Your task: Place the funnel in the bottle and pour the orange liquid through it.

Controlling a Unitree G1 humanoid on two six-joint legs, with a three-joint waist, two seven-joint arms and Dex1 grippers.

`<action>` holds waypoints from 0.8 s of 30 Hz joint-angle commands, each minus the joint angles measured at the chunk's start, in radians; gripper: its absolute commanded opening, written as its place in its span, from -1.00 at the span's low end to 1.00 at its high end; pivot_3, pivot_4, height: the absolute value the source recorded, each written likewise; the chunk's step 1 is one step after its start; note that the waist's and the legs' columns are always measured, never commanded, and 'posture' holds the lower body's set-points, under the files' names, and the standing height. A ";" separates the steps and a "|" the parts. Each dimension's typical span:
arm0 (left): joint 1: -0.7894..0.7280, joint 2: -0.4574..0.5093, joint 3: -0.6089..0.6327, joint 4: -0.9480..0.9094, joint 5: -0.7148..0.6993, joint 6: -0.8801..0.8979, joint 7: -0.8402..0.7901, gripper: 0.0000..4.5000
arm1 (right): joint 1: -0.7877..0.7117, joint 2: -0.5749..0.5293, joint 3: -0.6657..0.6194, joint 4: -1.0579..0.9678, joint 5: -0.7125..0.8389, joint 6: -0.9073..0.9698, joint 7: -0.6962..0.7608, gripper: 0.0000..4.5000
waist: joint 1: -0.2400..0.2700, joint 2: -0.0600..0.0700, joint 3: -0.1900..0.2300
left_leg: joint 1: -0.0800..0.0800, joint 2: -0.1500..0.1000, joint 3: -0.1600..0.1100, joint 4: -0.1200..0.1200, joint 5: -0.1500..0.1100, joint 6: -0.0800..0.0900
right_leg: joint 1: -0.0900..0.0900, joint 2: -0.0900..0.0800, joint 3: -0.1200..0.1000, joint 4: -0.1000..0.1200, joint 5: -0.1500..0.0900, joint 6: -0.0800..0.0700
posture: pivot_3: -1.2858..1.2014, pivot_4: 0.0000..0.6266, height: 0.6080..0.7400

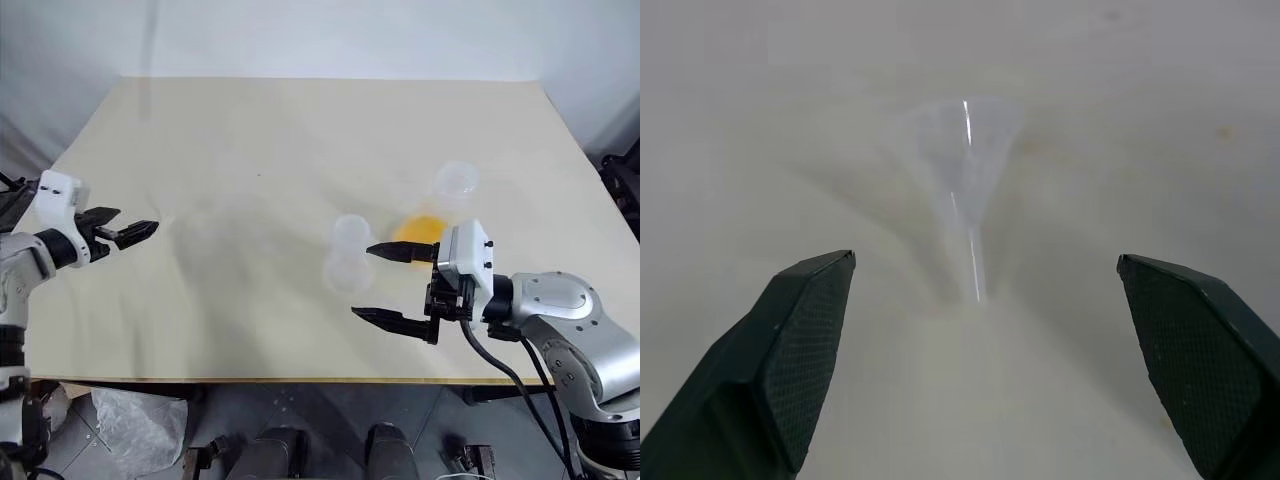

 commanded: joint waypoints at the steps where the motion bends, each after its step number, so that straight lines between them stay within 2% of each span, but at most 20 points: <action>1: -0.087 0.010 -0.045 0.101 0.052 -0.027 -0.014 0.99 | 0.015 -0.017 -0.039 -0.005 -0.012 -0.022 -0.003 1.00 | -0.005 0.000 0.000 | 0.000 0.000 0.000 0.000 0.000 0.000 | 0.000 0.000 0.000 0.000 0.000 0.000 | 0.03 -0.52 1.00; 12: -0.349 -0.024 -0.263 0.433 0.228 -0.007 -0.099 0.99 | 0.024 -0.026 -0.056 -0.001 -0.029 -0.023 -0.010 1.00 | -0.007 -0.002 0.001 | 0.000 -0.005 0.000 0.001 0.000 0.000 | 0.000 0.000 -0.001 0.002 0.000 0.000 | 0.03 -0.52 1.00; 24: -0.548 -0.073 -0.369 0.656 0.364 0.031 -0.128 0.99 | 0.008 -0.021 -0.042 0.013 -0.046 -0.027 -0.007 1.00 | -0.007 -0.003 0.002 | -0.001 -0.006 -0.001 0.001 0.000 0.000 | 0.000 0.000 -0.002 0.002 0.000 0.000 | 0.03 -0.52 1.00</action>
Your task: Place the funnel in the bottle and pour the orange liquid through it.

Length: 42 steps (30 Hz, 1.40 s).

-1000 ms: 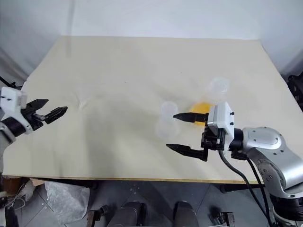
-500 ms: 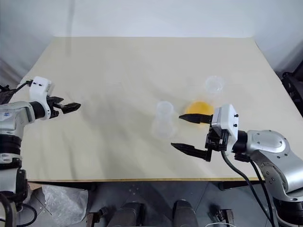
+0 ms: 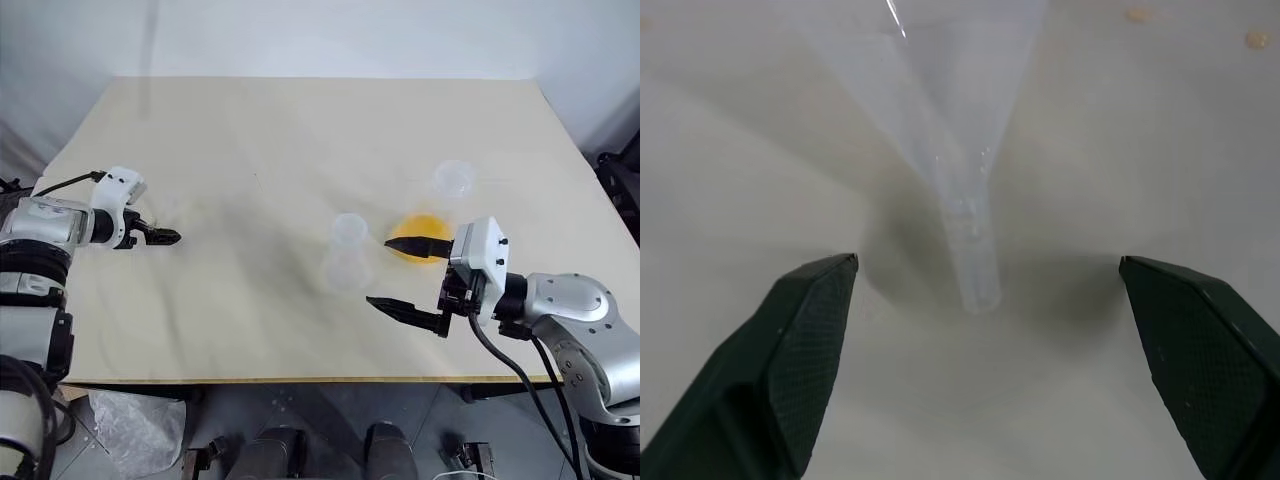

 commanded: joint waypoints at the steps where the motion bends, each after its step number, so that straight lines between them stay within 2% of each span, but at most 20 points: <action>1: -0.073 -0.009 -0.018 0.046 0.043 0.011 0.000 0.99 | -0.014 -0.011 -0.011 -0.015 -0.004 -0.022 0.002 1.00 | 0.000 0.000 0.000 | 0.000 0.000 0.000 0.000 0.000 0.000 | 0.000 0.000 0.000 0.000 0.000 0.000 | 0.03 -0.52 1.00; 11: -0.150 -0.058 -0.025 0.169 0.099 -0.007 0.045 0.99 | -0.023 0.000 0.003 -0.009 -0.019 -0.029 0.004 1.00 | 0.000 -0.001 0.001 | -0.001 0.000 0.000 0.001 0.000 0.000 | 0.000 0.000 -0.001 0.000 0.000 0.000 | 0.03 -0.52 1.00; 19: -0.162 -0.090 0.044 0.199 0.077 -0.065 0.145 0.99 | -0.018 0.000 0.007 -0.010 -0.024 -0.035 -0.005 1.00 | 0.002 -0.001 0.001 | -0.001 0.000 0.000 0.003 0.000 0.000 | 0.000 -0.001 -0.001 0.002 0.000 0.000 | 0.03 -0.52 1.00; 25: -0.162 -0.098 0.068 0.207 0.077 -0.075 0.153 0.99 | -0.014 -0.001 0.004 -0.012 -0.027 -0.036 -0.011 1.00 | 0.002 -0.002 0.001 | -0.002 0.000 -0.001 0.006 0.000 0.000 | -0.001 -0.001 -0.001 0.004 0.000 0.000 | 0.03 -0.52 1.00; 29: -0.163 -0.103 0.080 0.211 0.074 -0.072 0.154 0.62 | -0.012 -0.001 0.003 -0.013 -0.029 -0.038 -0.013 1.00 | 0.001 -0.002 0.001 | -0.002 0.000 -0.001 0.006 0.000 0.000 | -0.001 -0.001 -0.001 0.006 0.000 0.000 | 0.03 -0.52 1.00; 39: -0.163 -0.105 0.089 0.216 0.080 -0.049 0.156 -0.77 | -0.016 -0.004 0.002 -0.003 -0.039 -0.046 -0.012 1.00 | 0.001 -0.002 0.001 | -0.002 0.000 -0.001 0.006 0.000 0.000 | -0.001 -0.001 -0.001 0.007 0.000 0.000 | 0.03 -0.52 1.00; 40: -0.163 -0.102 0.090 0.216 0.080 -0.050 0.157 -0.88 | -0.017 -0.004 0.002 -0.002 -0.041 -0.046 -0.012 1.00 | 0.001 -0.002 0.001 | -0.002 0.000 -0.001 0.007 0.000 0.000 | -0.001 -0.001 -0.001 0.007 0.000 0.000 | 0.03 -0.52 1.00; 42: -0.163 -0.094 0.093 0.215 0.081 -0.050 0.155 -0.91 | -0.018 -0.005 0.001 0.001 -0.044 -0.048 -0.012 1.00 | 0.001 -0.002 0.001 | -0.002 0.000 -0.001 0.007 0.000 0.000 | -0.002 -0.001 -0.001 0.007 0.000 0.000 | 0.03 -0.52 1.00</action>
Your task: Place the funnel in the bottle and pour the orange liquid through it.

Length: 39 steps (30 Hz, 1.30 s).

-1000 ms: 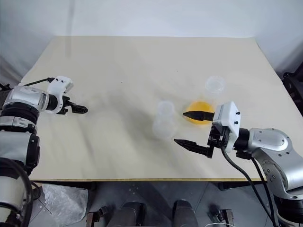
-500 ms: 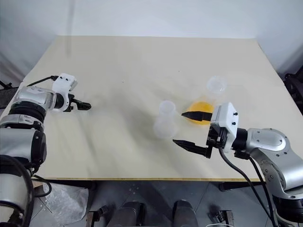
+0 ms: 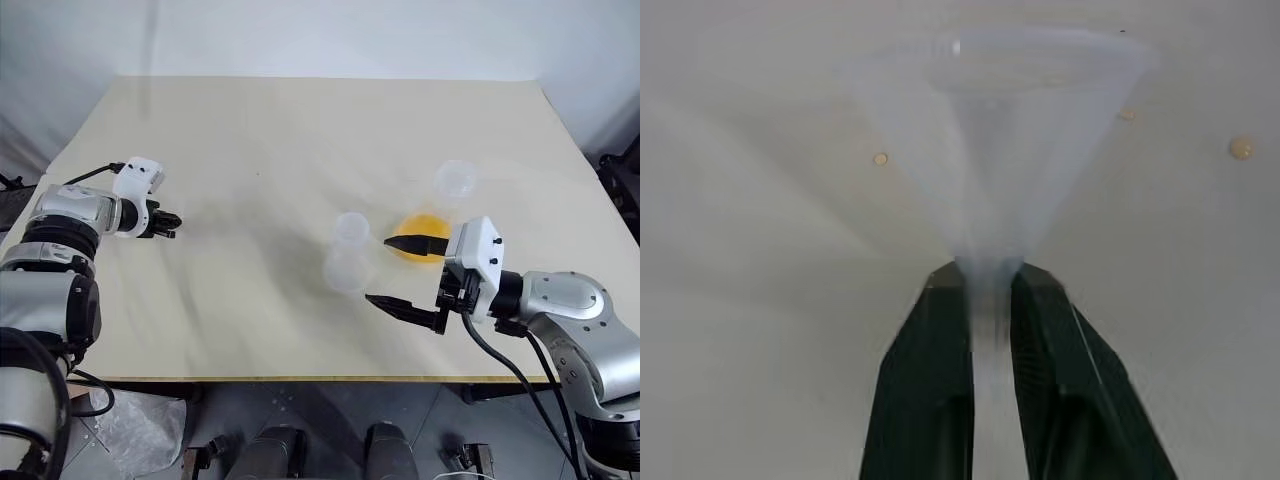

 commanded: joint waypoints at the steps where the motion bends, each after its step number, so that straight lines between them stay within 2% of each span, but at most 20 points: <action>1: -0.026 0.026 0.007 -0.006 0.005 0.001 0.001 -0.91 | -0.007 -0.005 -0.024 -0.006 -0.003 -0.026 -0.004 1.00 | 0.000 0.000 0.000 | 0.000 0.000 0.000 0.000 0.000 0.000 | 0.000 0.000 0.000 0.000 0.000 0.000 | 0.03 -0.52 1.00; 7: -0.025 0.056 0.015 -0.062 -0.011 -0.042 -0.059 -0.91 | -0.003 -0.009 -0.038 -0.001 -0.011 -0.032 -0.004 1.00 | -0.001 0.000 0.000 | 0.000 0.000 0.000 0.000 0.000 0.000 | 0.000 0.000 0.000 0.000 0.000 0.000 | 0.03 -0.52 1.00; 11: 0.033 0.053 0.115 -0.232 -0.123 -0.163 -0.120 -0.91 | 0.011 -0.021 -0.072 0.001 -0.002 -0.027 -0.001 1.00 | 0.002 -0.001 0.000 | -0.001 0.003 -0.001 0.001 0.000 0.000 | -0.001 -0.001 0.000 0.000 0.000 0.000 | 0.03 -0.52 1.00; 15: 0.191 0.004 0.233 -0.561 -0.288 -0.193 -0.195 -0.91 | 0.044 -0.041 -0.126 -0.003 0.011 -0.013 0.002 1.00 | 0.002 -0.001 0.000 | -0.002 0.003 -0.002 0.002 -0.001 0.001 | 0.000 -0.003 0.000 0.001 0.000 0.000 | 0.03 -0.52 1.00; 18: 0.303 -0.077 0.300 -0.809 -0.432 -0.231 -0.253 -0.91 | 0.061 -0.051 -0.146 0.003 0.003 -0.021 0.002 1.00 | 0.001 -0.001 0.000 | -0.002 0.003 -0.002 0.003 -0.001 0.001 | 0.000 -0.003 0.000 0.000 0.000 0.000 | 0.03 -0.52 1.00; 20: 0.374 -0.146 0.313 -0.961 -0.537 -0.265 -0.326 -0.91 | 0.070 -0.047 -0.154 -0.001 -0.001 -0.027 -0.005 1.00 | 0.003 -0.001 0.000 | -0.003 0.003 -0.003 0.005 -0.001 0.001 | 0.000 -0.002 0.000 0.000 0.000 0.000 | 0.03 -0.52 1.00; 22: 0.416 -0.185 0.295 -1.036 -0.586 -0.290 -0.389 -0.91 | 0.077 -0.041 -0.158 -0.007 -0.004 -0.031 -0.015 1.00 | 0.002 -0.001 0.000 | -0.003 0.003 -0.002 0.005 -0.001 0.001 | 0.000 -0.002 0.001 0.000 0.000 0.000 | 0.03 -0.52 1.00; 26: 0.431 -0.264 0.269 -1.102 -0.665 -0.286 -0.420 -0.91 | 0.105 -0.037 -0.168 -0.023 -0.006 -0.040 -0.029 1.00 | 0.002 -0.001 0.000 | -0.003 0.003 -0.002 0.005 -0.001 0.001 | 0.000 -0.001 0.001 -0.001 0.000 0.000 | 0.03 -0.52 1.00; 34: 0.438 -0.374 0.182 -1.156 -0.706 -0.313 -0.456 -0.91 | 0.176 -0.020 -0.198 -0.075 -0.006 -0.048 -0.070 1.00 | 0.003 -0.001 0.000 | -0.003 0.003 -0.001 0.005 -0.001 0.001 | 0.001 -0.001 0.001 -0.001 0.000 0.000 | 0.03 -0.52 1.00; 39: 0.457 -0.422 0.111 -1.122 -0.664 -0.372 -0.499 -0.91 | 0.203 -0.006 -0.192 -0.097 -0.011 -0.059 -0.096 1.00 | 0.008 -0.001 0.000 | -0.003 0.002 -0.001 0.006 -0.001 0.002 | 0.001 -0.001 0.001 -0.002 0.000 0.000 | 0.03 -0.52 1.00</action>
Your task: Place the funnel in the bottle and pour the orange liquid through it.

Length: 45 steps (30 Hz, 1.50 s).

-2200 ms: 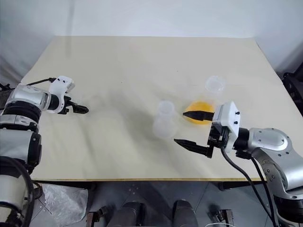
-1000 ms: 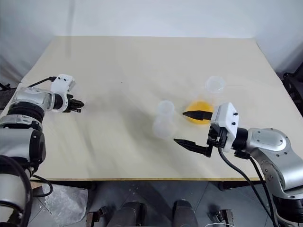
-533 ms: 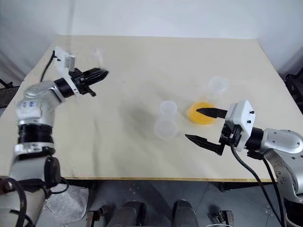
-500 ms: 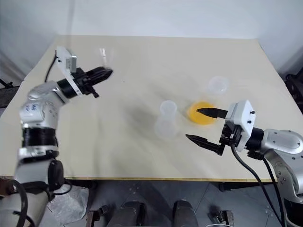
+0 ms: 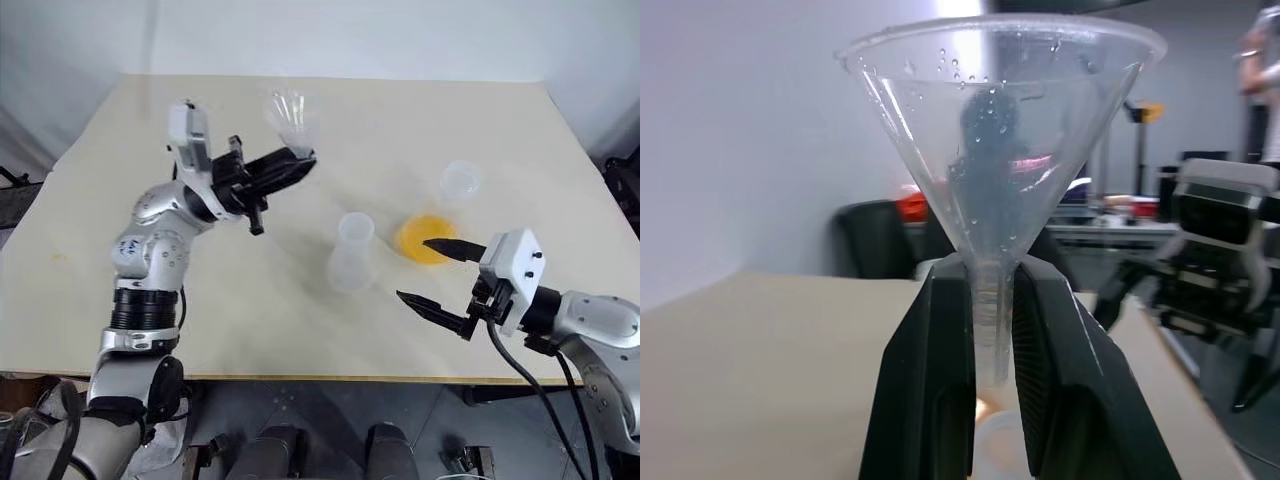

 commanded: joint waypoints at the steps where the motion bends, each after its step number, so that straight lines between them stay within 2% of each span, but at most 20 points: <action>1: -0.001 -0.013 -0.044 0.010 0.025 -0.062 -0.028 -0.91 | 0.007 0.013 -0.028 -0.044 0.004 -0.025 -0.024 1.00 | 0.002 0.000 0.000 | 0.000 0.000 0.000 0.000 0.000 0.000 | 0.000 0.000 0.000 0.000 0.000 0.000 | 0.03 -0.52 1.00; 13: -0.021 -0.056 -0.140 0.152 0.107 -0.178 -0.070 -0.91 | 0.002 0.066 0.021 -0.065 -0.008 -0.028 -0.086 1.00 | 0.012 0.000 0.000 | 0.000 0.000 0.001 0.000 0.000 0.000 | 0.001 0.002 0.000 -0.004 0.000 0.000 | 0.03 -0.52 1.00; 25: -0.082 -0.088 -0.140 0.250 0.125 -0.211 -0.070 -0.91 | -0.034 0.109 0.055 -0.044 -0.007 -0.025 -0.117 1.00 | 0.016 0.000 0.000 | 0.000 -0.001 0.001 0.000 0.000 0.000 | 0.001 0.001 0.000 -0.005 0.000 0.001 | 0.03 -0.52 1.00; 45: -0.181 -0.098 -0.159 0.440 0.205 -0.284 -0.131 -0.91 | 0.016 0.107 0.031 -0.083 -0.005 -0.028 -0.147 1.00 | 0.016 0.000 0.000 | 0.000 -0.003 0.001 -0.001 0.000 0.000 | 0.001 0.002 0.000 -0.005 0.000 0.001 | 0.03 -0.52 1.00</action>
